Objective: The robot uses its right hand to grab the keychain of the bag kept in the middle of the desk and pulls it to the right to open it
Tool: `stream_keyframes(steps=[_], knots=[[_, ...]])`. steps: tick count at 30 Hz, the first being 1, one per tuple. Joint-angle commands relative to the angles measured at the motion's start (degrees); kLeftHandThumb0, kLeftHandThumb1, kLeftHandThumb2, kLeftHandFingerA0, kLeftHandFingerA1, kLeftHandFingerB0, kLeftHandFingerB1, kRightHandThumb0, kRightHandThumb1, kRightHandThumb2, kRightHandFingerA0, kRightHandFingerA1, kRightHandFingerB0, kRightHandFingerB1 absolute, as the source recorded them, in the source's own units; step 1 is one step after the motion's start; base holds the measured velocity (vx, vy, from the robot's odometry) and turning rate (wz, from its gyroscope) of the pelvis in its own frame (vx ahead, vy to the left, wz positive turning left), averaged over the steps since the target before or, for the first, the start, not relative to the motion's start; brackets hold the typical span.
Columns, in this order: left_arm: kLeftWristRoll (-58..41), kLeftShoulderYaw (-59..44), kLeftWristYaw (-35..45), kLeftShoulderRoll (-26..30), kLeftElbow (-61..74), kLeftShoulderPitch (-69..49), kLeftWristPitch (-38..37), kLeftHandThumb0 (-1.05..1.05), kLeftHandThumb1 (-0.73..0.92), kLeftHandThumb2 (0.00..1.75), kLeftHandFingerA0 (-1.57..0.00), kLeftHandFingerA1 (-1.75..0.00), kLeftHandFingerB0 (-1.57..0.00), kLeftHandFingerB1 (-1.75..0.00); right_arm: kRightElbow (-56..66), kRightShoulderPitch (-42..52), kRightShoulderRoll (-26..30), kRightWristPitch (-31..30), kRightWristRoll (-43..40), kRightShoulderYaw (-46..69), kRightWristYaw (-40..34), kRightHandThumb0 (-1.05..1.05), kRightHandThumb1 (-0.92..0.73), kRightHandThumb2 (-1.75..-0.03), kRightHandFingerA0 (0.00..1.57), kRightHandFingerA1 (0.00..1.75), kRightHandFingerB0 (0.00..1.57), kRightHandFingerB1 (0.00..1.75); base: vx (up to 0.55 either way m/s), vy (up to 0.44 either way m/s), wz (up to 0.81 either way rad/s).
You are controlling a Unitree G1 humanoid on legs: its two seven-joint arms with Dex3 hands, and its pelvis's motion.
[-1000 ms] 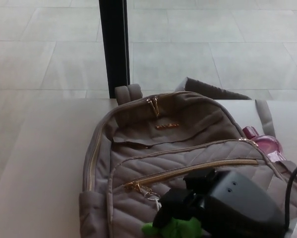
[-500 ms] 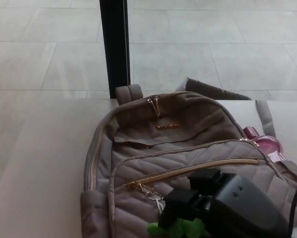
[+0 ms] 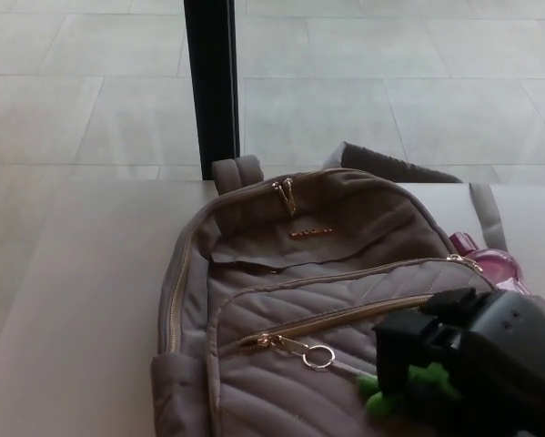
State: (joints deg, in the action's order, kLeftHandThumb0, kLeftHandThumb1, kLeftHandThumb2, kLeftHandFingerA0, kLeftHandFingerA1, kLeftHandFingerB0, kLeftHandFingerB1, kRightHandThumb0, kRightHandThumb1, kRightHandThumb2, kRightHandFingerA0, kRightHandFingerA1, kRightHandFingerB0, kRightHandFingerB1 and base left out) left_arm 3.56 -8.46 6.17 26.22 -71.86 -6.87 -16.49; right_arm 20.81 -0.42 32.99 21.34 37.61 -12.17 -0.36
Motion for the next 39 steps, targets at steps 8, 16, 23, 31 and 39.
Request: stream_keyframes(steps=[8, 16, 23, 31, 39], knots=[[-0.39, -0.31, 0.07, 0.41, -0.56, -0.34, -0.33, -0.70, 0.83, 0.65, -0.60, -0.59, -0.51, -0.43, -2.03, -0.42, 0.63, 5.14, -2.13, 2.47, 1.64, -0.48, -0.61, -1.22, 1.14, 1.75, 0.78, 1.75, 0.00, 0.000, 0.00], [0.23, 0.45, -0.59, 0.30, -0.30, -0.67, -0.60, -0.72, 0.83, 0.65, -0.63, -0.61, -0.53, -0.43, -2.55, 1.07, 1.63, 8.10, 0.86, 3.65, 0.11, -0.46, -0.55, -1.35, 1.16, 1.75, 0.83, 1.75, 0.00, 0.000, 0.00], [-0.30, -0.01, -0.36, 0.25, -0.13, -0.89, -0.83, -0.70, 0.83, 0.65, -0.65, -0.59, -0.54, -0.44, -5.66, 0.93, 5.72, 11.02, 3.46, 6.89, -0.59, -0.44, -0.47, -1.40, 1.17, 1.75, 0.87, 1.75, 0.00, 0.000, 0.00], [0.24, 0.26, -0.99, 0.10, -0.78, -0.97, -0.84, -0.70, 0.83, 0.65, -0.66, -0.61, -0.56, -0.45, -11.15, 0.32, 7.86, 14.67, 5.18, 10.44, -6.06, -0.35, -0.41, -1.41, 1.16, 1.75, 0.91, 1.75, 0.00, 0.000, 0.00], [0.29, 0.50, -1.44, 0.21, -0.40, -1.05, 0.27, -0.71, 0.83, 0.65, -0.63, -0.59, -0.56, -0.44, -16.41, -2.14, 11.24, 14.51, 9.05, 14.83, -10.76, -0.27, -0.28, -1.40, 1.11, 1.75, 0.86, 1.75, 0.00, 0.000, 0.00]])
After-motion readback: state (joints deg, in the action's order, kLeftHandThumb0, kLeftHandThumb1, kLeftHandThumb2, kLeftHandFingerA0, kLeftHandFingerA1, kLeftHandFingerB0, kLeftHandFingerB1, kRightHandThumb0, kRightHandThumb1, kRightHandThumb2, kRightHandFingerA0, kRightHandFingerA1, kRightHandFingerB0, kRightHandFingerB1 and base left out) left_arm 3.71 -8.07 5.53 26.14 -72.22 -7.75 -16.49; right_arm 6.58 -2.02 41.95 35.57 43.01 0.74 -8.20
